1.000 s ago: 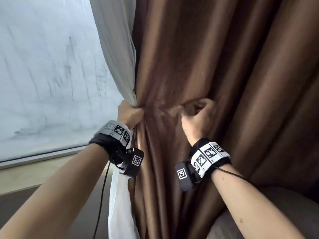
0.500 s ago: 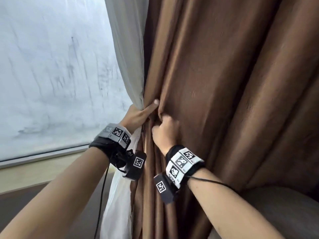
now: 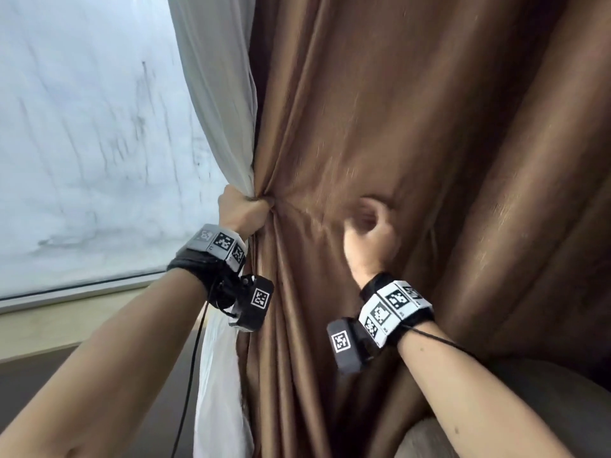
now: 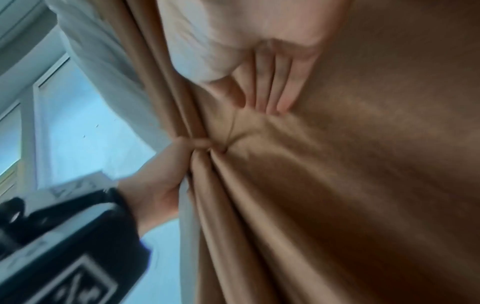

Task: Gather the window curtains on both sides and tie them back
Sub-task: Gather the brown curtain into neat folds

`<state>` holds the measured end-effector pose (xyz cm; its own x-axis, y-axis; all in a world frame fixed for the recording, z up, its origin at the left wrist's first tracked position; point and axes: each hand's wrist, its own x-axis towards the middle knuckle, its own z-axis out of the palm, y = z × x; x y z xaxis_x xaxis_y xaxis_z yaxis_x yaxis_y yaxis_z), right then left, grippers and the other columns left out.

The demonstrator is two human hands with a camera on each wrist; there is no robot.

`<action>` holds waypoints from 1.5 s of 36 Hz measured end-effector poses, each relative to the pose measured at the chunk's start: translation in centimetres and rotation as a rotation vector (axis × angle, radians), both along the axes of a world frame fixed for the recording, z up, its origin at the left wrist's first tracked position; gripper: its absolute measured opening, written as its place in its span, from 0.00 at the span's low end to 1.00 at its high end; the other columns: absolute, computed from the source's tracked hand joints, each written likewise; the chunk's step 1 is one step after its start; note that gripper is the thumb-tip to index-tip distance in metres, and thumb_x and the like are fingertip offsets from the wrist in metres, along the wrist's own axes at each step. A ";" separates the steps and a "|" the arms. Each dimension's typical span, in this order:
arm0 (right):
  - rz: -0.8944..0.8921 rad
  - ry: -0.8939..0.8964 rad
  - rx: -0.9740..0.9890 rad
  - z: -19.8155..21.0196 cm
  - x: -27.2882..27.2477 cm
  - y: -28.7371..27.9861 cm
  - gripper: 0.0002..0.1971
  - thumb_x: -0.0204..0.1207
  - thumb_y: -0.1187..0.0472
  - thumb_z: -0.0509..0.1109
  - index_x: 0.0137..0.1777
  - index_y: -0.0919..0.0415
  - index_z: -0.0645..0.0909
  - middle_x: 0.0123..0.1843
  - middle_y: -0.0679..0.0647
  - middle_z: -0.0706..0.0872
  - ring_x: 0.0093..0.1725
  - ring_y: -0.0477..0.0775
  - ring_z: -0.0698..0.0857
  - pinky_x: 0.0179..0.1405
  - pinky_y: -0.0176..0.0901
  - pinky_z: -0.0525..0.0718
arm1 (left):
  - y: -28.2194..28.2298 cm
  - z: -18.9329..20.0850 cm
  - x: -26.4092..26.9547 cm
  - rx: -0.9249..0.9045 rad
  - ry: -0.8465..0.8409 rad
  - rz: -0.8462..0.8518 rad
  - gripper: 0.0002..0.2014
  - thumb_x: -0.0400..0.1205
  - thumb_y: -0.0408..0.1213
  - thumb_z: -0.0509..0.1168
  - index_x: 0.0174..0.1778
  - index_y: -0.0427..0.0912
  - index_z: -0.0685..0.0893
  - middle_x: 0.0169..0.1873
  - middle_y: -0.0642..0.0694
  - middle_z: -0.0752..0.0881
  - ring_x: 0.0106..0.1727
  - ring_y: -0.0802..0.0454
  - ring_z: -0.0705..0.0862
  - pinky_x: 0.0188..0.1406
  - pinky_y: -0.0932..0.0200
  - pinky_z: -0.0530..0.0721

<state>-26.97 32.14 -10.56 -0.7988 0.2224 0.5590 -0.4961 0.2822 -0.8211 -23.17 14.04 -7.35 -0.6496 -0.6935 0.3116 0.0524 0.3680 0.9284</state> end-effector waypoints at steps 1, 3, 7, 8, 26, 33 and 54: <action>-0.133 0.017 -0.008 0.1 -0.7 1.0 0.21 0.63 0.54 0.75 0.55 0.60 0.83 0.54 0.59 0.85 0.53 0.61 0.84 0.59 0.44 0.79 | -0.2 0.0 0.0 0.001 -0.002 0.005 0.12 0.72 0.33 0.72 0.50 0.43 0.82 0.45 0.44 0.83 0.47 0.45 0.82 0.45 0.58 0.80; -0.294 -0.073 0.001 0.6 -1.6 2.7 0.34 0.58 0.44 0.80 0.61 0.61 0.78 0.61 0.63 0.79 0.62 0.66 0.77 0.67 0.55 0.74 | -0.6 0.0 -0.1 0.003 -0.004 0.002 0.15 0.71 0.33 0.72 0.54 0.40 0.84 0.47 0.44 0.84 0.48 0.46 0.82 0.45 0.59 0.79; -0.278 -0.356 0.085 1.0 -2.4 4.8 0.61 0.50 0.35 0.84 0.78 0.64 0.59 0.75 0.66 0.65 0.74 0.68 0.66 0.76 0.55 0.65 | -0.9 0.0 0.0 0.029 -0.018 -0.011 0.22 0.69 0.34 0.73 0.61 0.40 0.83 0.53 0.42 0.86 0.54 0.44 0.84 0.54 0.54 0.84; -0.201 -0.400 0.069 0.7 -2.9 5.0 0.66 0.49 0.35 0.84 0.81 0.64 0.53 0.78 0.65 0.63 0.77 0.67 0.65 0.78 0.54 0.64 | -0.9 0.0 0.1 0.034 -0.024 -0.017 0.23 0.69 0.35 0.73 0.62 0.39 0.83 0.54 0.42 0.86 0.55 0.43 0.84 0.56 0.53 0.84; 0.012 -0.280 0.152 0.2 -0.6 -0.3 0.18 0.76 0.56 0.72 0.48 0.76 0.83 0.49 0.73 0.88 0.52 0.71 0.87 0.49 0.59 0.83 | 0.8 0.3 0.8 0.028 -0.022 -0.123 0.25 0.62 0.39 0.71 0.57 0.43 0.85 0.50 0.44 0.88 0.52 0.45 0.86 0.55 0.47 0.87; 0.171 -0.241 0.504 1.7 2.9 -3.3 0.14 0.76 0.62 0.68 0.54 0.75 0.83 0.54 0.74 0.86 0.57 0.73 0.84 0.54 0.56 0.81 | 3.6 -0.3 0.6 -0.002 0.031 -0.372 0.12 0.73 0.37 0.77 0.51 0.51 0.87 0.47 0.51 0.89 0.49 0.59 0.87 0.57 0.54 0.85; 0.200 0.031 0.309 3.4 1.4 -0.1 0.18 0.69 0.66 0.73 0.61 0.59 0.87 0.58 0.54 0.90 0.60 0.52 0.87 0.65 0.43 0.81 | 3.4 1.0 -0.3 -0.097 0.001 -0.056 0.12 0.74 0.32 0.70 0.54 0.40 0.84 0.44 0.46 0.80 0.46 0.49 0.78 0.46 0.59 0.77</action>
<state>-25.60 32.02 -7.14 -0.7912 -0.1195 0.5998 -0.5896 0.4097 -0.6961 -23.44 17.46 -6.37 -0.6862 -0.6229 0.3758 0.0759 0.4525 0.8886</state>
